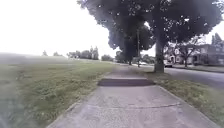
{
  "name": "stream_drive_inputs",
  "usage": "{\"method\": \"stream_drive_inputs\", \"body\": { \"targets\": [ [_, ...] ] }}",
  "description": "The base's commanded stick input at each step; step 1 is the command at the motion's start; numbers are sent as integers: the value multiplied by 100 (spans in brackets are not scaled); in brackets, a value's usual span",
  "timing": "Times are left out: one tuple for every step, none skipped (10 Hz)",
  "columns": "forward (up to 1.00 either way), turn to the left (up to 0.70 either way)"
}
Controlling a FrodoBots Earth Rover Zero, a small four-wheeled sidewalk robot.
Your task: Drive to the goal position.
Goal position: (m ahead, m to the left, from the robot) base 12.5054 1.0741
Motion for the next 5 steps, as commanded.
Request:
{"method": "stream_drive_inputs", "body": {
  "targets": [
    [70, 0],
    [70, 0],
    [70, 0],
    [70, 0],
    [70, 0]
  ]
}}
